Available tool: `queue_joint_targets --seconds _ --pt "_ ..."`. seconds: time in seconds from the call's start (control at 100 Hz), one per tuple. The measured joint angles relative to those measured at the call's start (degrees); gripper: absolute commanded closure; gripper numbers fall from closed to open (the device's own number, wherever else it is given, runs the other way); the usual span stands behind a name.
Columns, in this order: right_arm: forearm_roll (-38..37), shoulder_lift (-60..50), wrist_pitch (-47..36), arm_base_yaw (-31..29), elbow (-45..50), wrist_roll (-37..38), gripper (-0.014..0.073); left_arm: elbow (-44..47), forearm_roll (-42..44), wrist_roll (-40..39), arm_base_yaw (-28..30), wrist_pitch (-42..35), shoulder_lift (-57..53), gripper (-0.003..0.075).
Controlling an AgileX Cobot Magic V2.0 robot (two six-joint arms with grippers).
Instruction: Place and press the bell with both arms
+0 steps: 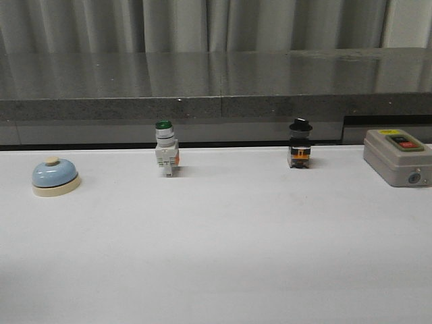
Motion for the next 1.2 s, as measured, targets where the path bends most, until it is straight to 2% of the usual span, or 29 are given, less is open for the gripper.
queue_joint_targets --seconds 0.28,0.63,0.92,1.2 --pt "0.0 0.0 0.0 0.0 0.0 0.0 0.0654 -4.6 -2.05 0.0 -1.34 0.13 3.34 0.0059" --pt "0.0 0.0 0.0 0.0 0.0 0.0 0.0654 -20.96 -0.19 0.11 -8.73 0.37 22.66 0.0059" --pt "0.0 0.0 0.0 0.0 0.0 0.0 0.0654 -31.34 2.7 0.11 -8.97 1.52 37.55 0.0059" --pt "0.0 0.0 0.0 0.0 0.0 0.0 0.0654 -33.95 3.53 0.11 -8.97 1.39 46.63 0.0059"
